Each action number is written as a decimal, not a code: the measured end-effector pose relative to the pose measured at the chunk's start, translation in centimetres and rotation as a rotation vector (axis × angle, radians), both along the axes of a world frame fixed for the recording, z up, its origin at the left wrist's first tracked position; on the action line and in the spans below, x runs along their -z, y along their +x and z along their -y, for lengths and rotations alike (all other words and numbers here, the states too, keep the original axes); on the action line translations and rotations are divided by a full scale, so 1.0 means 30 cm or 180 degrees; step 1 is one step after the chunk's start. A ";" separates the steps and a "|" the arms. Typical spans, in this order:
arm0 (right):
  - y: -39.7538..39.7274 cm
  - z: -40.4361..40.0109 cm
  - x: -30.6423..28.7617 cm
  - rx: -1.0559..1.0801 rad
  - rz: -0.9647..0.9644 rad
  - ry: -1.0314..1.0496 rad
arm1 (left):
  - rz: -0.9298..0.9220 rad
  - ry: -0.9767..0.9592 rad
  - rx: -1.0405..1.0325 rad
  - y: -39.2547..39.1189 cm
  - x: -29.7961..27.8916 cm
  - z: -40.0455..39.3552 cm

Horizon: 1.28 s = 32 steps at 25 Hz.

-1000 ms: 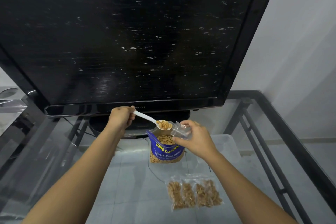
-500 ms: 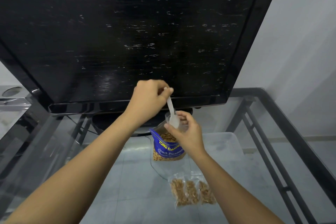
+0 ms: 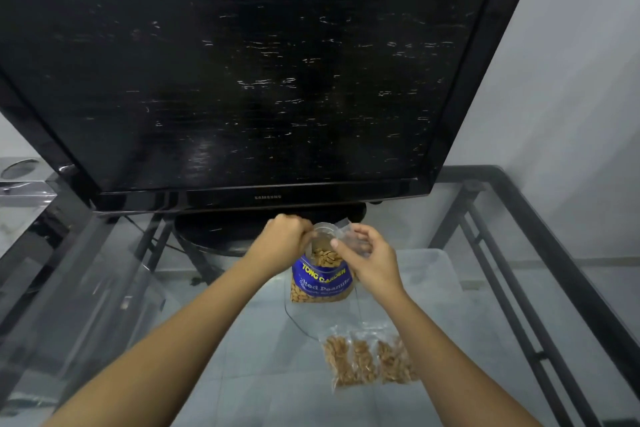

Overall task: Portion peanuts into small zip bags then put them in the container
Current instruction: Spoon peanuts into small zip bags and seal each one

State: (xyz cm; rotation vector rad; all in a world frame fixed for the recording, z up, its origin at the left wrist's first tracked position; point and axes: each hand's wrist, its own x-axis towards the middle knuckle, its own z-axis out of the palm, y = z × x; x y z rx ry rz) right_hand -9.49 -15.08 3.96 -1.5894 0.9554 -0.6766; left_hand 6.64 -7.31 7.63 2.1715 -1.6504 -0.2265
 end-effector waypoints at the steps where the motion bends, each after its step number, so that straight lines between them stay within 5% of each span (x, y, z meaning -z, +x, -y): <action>1: -0.001 0.001 0.004 -0.0036 -0.0022 0.0020 | -0.0264 -0.0059 -0.0242 0.007 0.023 0.002; 5: -0.005 0.007 0.010 -0.0200 -0.0068 0.0103 | -0.1440 -0.0194 -0.1454 0.080 0.056 0.009; 9: -0.007 0.006 0.016 -0.0233 -0.0051 0.0099 | -0.2151 -0.0090 -0.1367 0.077 0.052 -0.013; 32: -0.054 0.042 -0.034 -0.0096 0.0224 0.0392 | -0.3701 -0.0392 -0.2433 0.125 0.121 0.011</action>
